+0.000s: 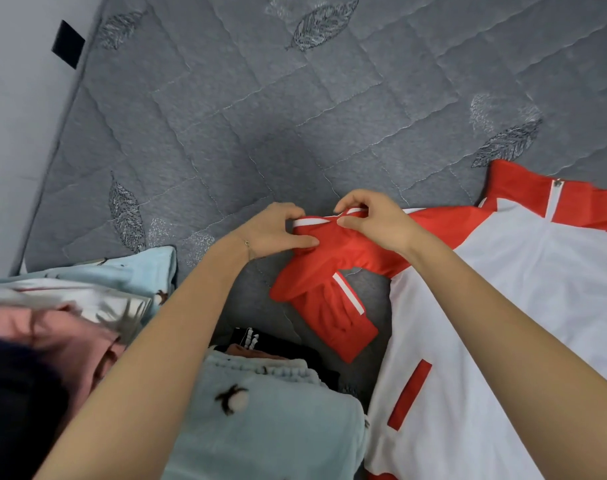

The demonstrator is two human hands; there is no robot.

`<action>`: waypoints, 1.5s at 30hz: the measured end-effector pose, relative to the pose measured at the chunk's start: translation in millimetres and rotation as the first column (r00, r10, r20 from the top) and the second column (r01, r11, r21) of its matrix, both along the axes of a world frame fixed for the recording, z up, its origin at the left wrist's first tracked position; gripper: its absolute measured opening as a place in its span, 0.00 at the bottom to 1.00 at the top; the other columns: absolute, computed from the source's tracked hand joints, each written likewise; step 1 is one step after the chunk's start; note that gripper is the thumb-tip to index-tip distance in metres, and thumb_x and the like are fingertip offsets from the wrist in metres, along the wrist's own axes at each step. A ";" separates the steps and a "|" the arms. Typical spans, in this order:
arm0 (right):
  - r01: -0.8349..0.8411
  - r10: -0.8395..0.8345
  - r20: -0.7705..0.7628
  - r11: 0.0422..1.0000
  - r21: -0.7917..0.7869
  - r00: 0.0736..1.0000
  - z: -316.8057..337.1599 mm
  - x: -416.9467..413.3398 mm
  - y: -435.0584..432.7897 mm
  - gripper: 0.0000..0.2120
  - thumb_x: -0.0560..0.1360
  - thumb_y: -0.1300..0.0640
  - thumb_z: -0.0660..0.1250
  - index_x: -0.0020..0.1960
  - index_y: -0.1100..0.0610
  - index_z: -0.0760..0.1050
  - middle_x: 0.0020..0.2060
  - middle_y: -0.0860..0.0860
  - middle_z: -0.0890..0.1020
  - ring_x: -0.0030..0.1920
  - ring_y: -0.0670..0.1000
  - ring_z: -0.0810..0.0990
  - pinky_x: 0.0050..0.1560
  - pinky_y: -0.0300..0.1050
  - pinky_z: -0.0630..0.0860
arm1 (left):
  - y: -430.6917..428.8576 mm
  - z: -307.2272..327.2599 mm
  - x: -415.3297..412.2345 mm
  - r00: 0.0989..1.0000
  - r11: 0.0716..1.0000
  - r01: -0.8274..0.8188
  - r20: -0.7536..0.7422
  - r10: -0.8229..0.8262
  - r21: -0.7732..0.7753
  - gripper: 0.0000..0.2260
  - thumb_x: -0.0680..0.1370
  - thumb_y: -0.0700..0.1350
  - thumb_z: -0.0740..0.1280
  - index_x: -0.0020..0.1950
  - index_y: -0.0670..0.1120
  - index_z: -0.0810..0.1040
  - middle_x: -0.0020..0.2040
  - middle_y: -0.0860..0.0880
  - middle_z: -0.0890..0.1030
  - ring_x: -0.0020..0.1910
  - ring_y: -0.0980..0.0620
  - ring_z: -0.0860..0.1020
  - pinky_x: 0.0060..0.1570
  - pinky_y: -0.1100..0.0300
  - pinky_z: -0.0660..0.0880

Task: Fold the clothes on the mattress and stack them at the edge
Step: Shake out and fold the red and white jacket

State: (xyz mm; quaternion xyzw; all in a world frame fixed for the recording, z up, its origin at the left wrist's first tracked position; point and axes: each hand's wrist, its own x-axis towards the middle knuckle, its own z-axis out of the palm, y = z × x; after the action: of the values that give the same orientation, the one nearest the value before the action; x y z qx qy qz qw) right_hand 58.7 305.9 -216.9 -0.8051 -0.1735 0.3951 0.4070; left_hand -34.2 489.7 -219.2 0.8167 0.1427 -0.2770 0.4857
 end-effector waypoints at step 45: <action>0.201 -0.218 0.413 0.976 0.086 0.884 21.6 -32.2 -3.8 0.21 0.73 0.59 0.72 0.64 0.60 0.75 0.62 0.56 0.76 0.64 0.54 0.72 0.68 0.42 0.63 | 57.3 37.7 -25.3 0.913 0.880 -0.402 0.186 0.364 0.253 0.05 0.78 0.43 0.67 0.46 0.42 0.78 0.42 0.42 0.79 0.41 0.46 0.76 0.44 0.52 0.73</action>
State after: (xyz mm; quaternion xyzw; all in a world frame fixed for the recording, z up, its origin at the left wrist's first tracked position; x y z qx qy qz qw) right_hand 26.5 302.1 -195.3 -0.8767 -0.1770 0.1629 0.4165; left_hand -59.6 547.1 -181.5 0.8502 0.3076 -0.0967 0.4161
